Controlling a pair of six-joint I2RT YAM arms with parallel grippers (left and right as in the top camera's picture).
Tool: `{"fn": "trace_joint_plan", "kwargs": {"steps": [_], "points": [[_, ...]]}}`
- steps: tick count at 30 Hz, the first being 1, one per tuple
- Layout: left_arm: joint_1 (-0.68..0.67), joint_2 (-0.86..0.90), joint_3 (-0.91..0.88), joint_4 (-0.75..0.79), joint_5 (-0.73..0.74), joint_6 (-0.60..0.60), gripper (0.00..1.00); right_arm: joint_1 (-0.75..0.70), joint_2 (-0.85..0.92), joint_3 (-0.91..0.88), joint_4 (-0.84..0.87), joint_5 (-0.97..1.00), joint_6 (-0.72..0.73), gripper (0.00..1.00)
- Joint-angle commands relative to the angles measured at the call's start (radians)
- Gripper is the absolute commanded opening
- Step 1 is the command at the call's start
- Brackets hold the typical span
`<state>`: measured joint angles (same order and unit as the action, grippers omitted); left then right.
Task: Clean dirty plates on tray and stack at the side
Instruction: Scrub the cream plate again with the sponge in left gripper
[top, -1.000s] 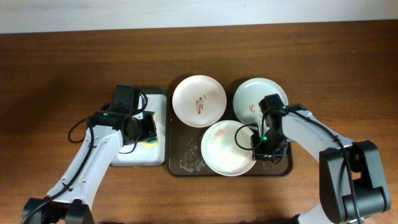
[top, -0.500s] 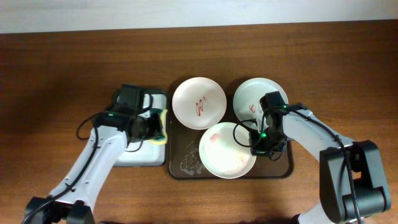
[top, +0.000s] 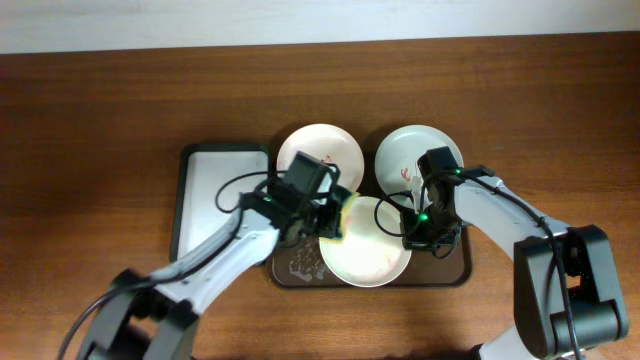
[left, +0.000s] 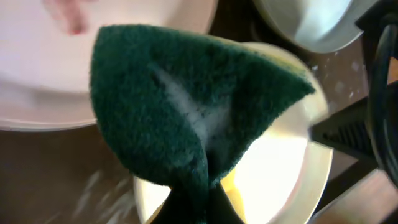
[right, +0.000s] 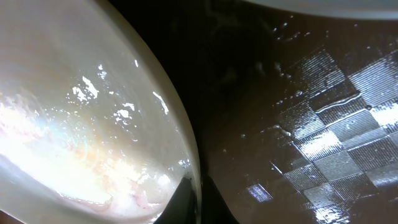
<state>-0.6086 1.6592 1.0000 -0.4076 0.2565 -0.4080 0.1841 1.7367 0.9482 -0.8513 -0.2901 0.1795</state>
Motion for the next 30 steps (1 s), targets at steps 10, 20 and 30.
{"fn": "trace_joint_plan", "kwargs": {"steps": [10,20,30], "points": [[-0.089,0.211,-0.001,0.086,-0.106,-0.029,0.0,0.006,0.02,-0.016,-0.009,0.009,-0.014,0.04],[-0.031,0.135,0.001,-0.016,-0.153,-0.051,0.0,0.006,0.02,-0.016,-0.009,0.009,-0.014,0.04],[-0.023,-0.081,0.004,-0.163,-0.15,-0.05,0.0,0.006,0.02,-0.016,-0.008,0.01,-0.014,0.04]]}}
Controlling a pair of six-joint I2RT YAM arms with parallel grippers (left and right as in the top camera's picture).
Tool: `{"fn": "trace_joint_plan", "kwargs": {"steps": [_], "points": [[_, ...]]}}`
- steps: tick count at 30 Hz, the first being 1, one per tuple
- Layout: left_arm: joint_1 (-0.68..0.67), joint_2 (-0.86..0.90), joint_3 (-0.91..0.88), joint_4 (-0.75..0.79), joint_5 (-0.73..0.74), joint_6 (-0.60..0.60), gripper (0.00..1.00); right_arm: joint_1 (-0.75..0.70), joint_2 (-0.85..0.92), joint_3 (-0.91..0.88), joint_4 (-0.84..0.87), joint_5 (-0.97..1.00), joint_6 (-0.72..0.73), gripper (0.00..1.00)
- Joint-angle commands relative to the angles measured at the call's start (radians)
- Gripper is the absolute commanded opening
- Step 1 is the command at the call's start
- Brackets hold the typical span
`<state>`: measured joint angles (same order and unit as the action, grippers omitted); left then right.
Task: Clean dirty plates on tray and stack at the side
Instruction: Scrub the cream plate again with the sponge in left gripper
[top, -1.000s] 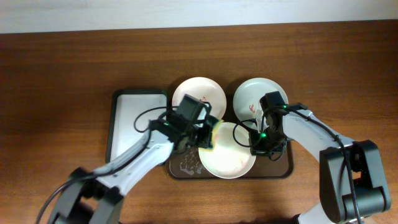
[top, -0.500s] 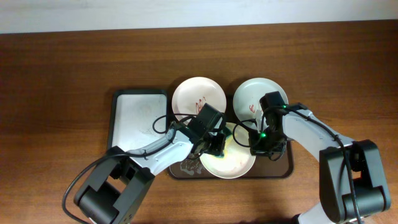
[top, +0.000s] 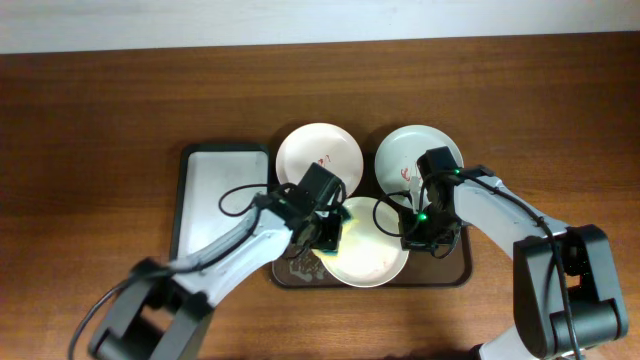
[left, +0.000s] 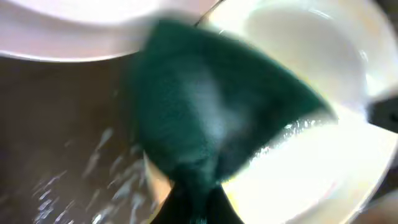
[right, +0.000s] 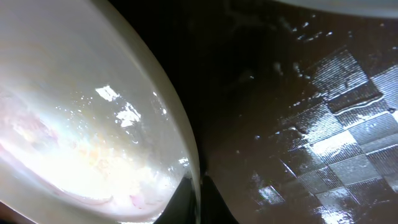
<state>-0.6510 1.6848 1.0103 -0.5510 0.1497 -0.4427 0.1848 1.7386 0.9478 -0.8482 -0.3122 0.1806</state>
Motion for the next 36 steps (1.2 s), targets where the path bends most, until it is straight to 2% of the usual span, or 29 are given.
{"fn": "trace_joint_plan", "kwargs": {"steps": [1,8,10,16,29,36], "points": [[0.023,-0.131,-0.006,-0.023,-0.043,-0.015,0.0,0.006,0.018,-0.015,-0.011,0.032,-0.015,0.04],[0.122,-0.24,-0.006,-0.091,-0.098,-0.013,0.0,0.006,0.018,-0.015,-0.01,0.032,-0.015,0.05],[0.159,-0.24,-0.007,-0.103,-0.045,-0.012,0.0,0.006,0.018,-0.015,-0.01,0.032,-0.015,0.11],[0.107,-0.215,-0.009,-0.049,0.056,0.102,0.0,0.006,0.018,-0.015,-0.011,0.031,-0.014,0.11],[-0.049,0.114,-0.01,0.182,0.123,0.088,0.0,0.006,0.018,-0.015,-0.012,0.031,-0.015,0.11],[-0.047,0.193,-0.009,0.183,0.129,0.088,0.0,0.006,0.018,-0.015,-0.012,0.031,-0.015,0.11]]}}
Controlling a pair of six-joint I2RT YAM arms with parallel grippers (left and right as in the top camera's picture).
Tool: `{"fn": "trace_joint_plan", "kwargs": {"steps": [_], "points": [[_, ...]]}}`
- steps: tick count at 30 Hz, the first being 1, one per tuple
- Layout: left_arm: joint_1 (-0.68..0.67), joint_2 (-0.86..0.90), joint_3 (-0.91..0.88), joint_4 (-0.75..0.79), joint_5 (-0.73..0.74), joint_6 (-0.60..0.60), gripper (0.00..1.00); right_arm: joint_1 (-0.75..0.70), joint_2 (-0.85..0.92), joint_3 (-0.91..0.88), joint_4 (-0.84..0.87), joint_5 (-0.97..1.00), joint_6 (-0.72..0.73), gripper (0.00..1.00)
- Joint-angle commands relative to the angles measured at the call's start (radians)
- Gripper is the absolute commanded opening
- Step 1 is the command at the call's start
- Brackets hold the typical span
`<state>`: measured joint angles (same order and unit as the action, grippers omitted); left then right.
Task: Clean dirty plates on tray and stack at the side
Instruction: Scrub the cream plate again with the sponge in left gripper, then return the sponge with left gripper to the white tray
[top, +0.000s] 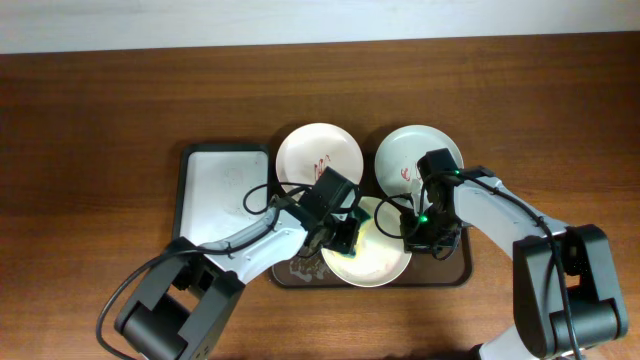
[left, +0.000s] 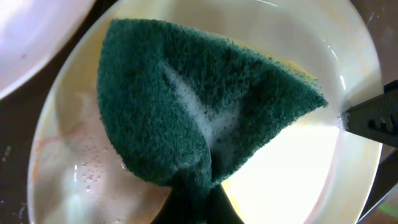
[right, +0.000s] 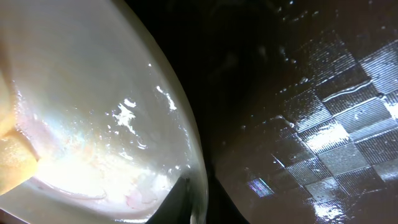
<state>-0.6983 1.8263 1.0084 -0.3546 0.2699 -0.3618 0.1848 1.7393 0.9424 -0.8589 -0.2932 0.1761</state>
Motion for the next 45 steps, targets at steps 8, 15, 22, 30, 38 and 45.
{"fn": "trace_joint_plan", "kwargs": {"steps": [8,15,22,30,38,45], "points": [[0.0,0.052,-0.007,0.088,0.234,0.011,0.01,0.006,0.018,-0.01,-0.004,0.012,-0.01,0.11],[0.02,0.053,-0.007,-0.01,-0.007,-0.076,0.0,0.006,0.018,-0.01,-0.005,0.012,-0.01,0.11],[0.095,0.039,0.006,-0.055,0.003,-0.165,0.0,0.006,0.018,-0.01,-0.005,0.012,-0.01,0.11],[0.099,-0.142,0.066,-0.24,-0.004,-0.154,0.0,0.006,0.018,-0.01,-0.003,0.013,-0.01,0.06],[0.151,-0.334,0.066,-0.388,-0.153,-0.08,0.0,0.006,-0.058,0.02,-0.016,0.017,-0.011,0.04],[0.318,-0.336,0.066,-0.437,-0.18,0.047,0.0,0.006,-0.264,0.05,-0.089,0.19,-0.01,0.04]]}}
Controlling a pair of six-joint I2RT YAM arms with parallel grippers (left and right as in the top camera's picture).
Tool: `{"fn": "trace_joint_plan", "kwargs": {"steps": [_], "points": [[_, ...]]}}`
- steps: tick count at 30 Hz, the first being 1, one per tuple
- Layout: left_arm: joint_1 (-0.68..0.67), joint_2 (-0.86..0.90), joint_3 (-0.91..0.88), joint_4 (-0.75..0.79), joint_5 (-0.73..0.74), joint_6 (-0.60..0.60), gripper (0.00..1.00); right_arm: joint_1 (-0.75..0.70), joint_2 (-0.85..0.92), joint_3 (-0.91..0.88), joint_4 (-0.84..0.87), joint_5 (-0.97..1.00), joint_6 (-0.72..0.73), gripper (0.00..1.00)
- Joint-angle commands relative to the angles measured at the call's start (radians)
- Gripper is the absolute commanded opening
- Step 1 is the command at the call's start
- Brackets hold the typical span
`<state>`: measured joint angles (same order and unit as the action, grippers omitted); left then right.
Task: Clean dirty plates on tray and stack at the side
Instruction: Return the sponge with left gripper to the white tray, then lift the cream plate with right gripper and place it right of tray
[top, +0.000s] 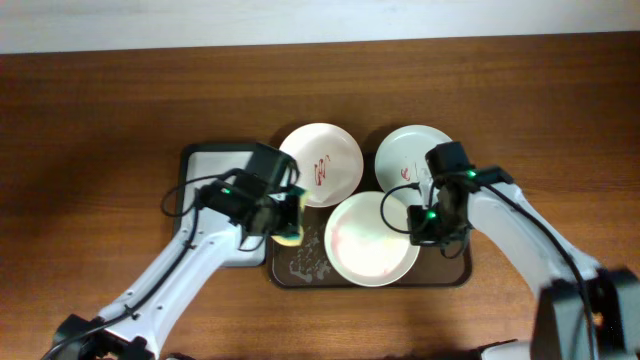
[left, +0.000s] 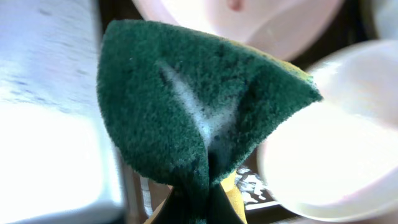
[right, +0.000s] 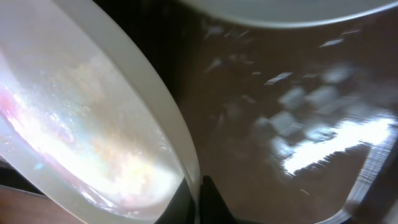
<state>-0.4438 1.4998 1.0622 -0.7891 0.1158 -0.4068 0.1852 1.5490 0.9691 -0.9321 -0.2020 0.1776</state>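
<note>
A brown tray (top: 455, 272) holds three white plates. The back left plate (top: 318, 165) and the back right plate (top: 418, 158) carry red smears. On the right rim of the front plate (top: 372, 238), which shows faint pink traces, my right gripper (top: 418, 225) is shut. The wrist view shows that rim (right: 180, 143) pinched between the fingers of my right gripper (right: 198, 193). My left gripper (top: 283, 222) is shut on a green and yellow sponge (left: 199, 106). It hangs over the tray's left edge, clear of the front plate.
A grey-rimmed white tray (top: 215, 195) lies directly left of the brown tray, partly under my left arm. Soapy water (top: 305, 262) wets the brown tray's front left corner. Bare wooden table (top: 100, 100) surrounds both trays.
My left gripper with the sponge has moved left off the front plate to the brown tray's left edge. The right gripper still grips the plate's rim, and the plate sits slightly further back.
The sponge was at the front plate's left rim while my right gripper held the right rim. A second later it was still at that rim. Then it lay inside the plate on its left half. Now it is off the plate, which still shows pink traces.
</note>
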Motion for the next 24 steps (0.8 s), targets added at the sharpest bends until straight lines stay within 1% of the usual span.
{"fn": "trace_joint_plan", "kwargs": {"steps": [1,6,9,11,14,16,20,24], "points": [[0.089,-0.01,0.012,-0.003,-0.026,0.114,0.0,0.006,-0.105,0.024,-0.031,0.137,-0.011,0.04],[0.187,-0.008,0.012,-0.002,-0.026,0.206,0.0,0.006,-0.212,0.025,-0.049,0.241,0.024,0.04],[0.23,0.002,0.012,-0.002,0.035,0.262,0.0,0.018,-0.263,0.027,-0.05,0.309,0.039,0.04],[0.249,0.013,0.008,-0.002,0.036,0.267,0.0,0.043,-0.286,0.033,-0.06,0.342,0.041,0.04],[0.272,0.035,-0.002,-0.002,0.033,0.267,0.0,0.108,-0.298,0.04,-0.076,0.416,0.042,0.04],[0.279,0.049,-0.002,-0.002,0.024,0.267,0.0,0.166,-0.298,0.043,-0.087,0.511,0.044,0.04],[0.279,0.068,-0.002,-0.002,-0.009,0.267,0.0,0.284,-0.298,0.049,-0.105,0.734,0.156,0.04],[0.279,0.092,-0.002,-0.002,-0.039,0.267,0.0,0.365,-0.297,0.056,-0.104,0.875,0.184,0.04]]}}
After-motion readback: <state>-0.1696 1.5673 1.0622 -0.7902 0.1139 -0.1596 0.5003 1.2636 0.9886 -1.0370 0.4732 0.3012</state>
